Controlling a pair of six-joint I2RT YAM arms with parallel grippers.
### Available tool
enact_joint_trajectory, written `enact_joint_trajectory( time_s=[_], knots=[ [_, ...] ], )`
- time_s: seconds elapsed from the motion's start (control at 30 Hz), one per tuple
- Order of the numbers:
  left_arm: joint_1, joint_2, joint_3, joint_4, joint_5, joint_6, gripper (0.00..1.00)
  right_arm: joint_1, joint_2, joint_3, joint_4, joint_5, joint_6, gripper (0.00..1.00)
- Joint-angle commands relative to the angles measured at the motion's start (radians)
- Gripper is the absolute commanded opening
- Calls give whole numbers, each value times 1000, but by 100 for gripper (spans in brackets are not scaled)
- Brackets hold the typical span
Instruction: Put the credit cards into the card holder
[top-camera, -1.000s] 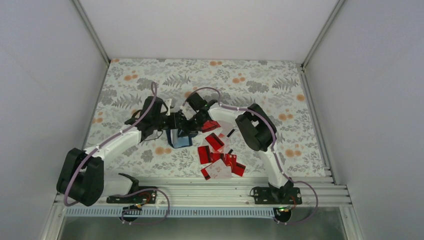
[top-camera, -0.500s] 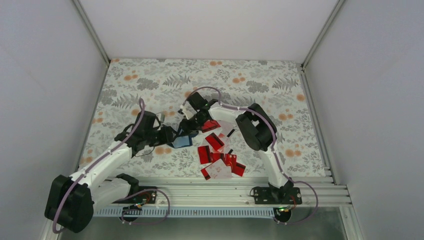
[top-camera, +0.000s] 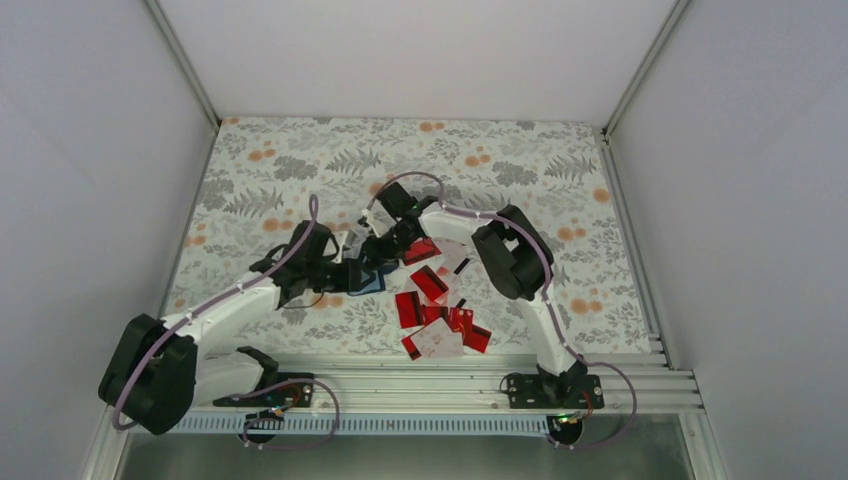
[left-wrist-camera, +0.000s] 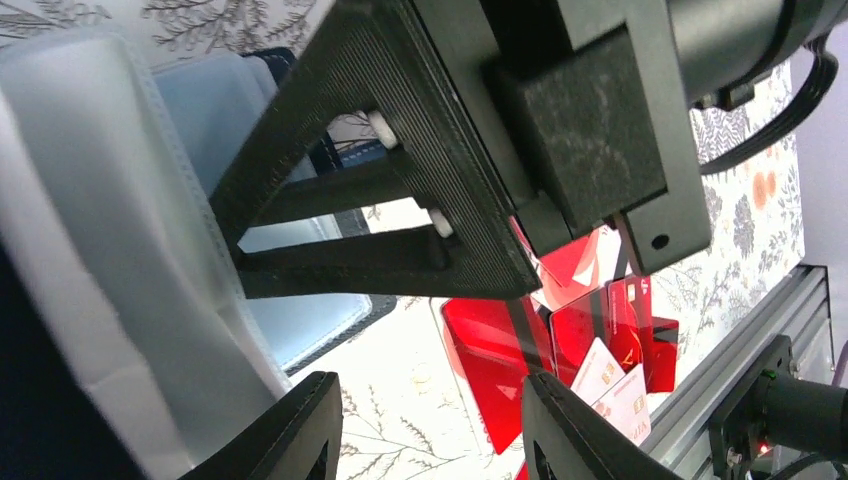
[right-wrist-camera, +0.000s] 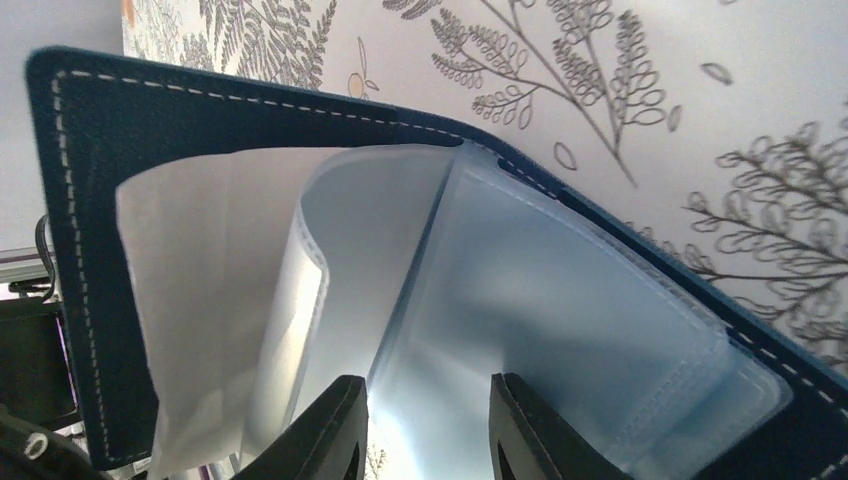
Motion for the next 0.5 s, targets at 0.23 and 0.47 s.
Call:
enact_joint_trajectory(
  time_s=[0.23, 0.47],
  knots=[
    [-12, 95, 17, 126, -57, -11, 43, -42, 39, -30, -34, 11, -44, 31],
    [-11, 119, 66, 7, -281, -39, 43, -43, 46, -30, -48, 5, -75, 30]
  ],
)
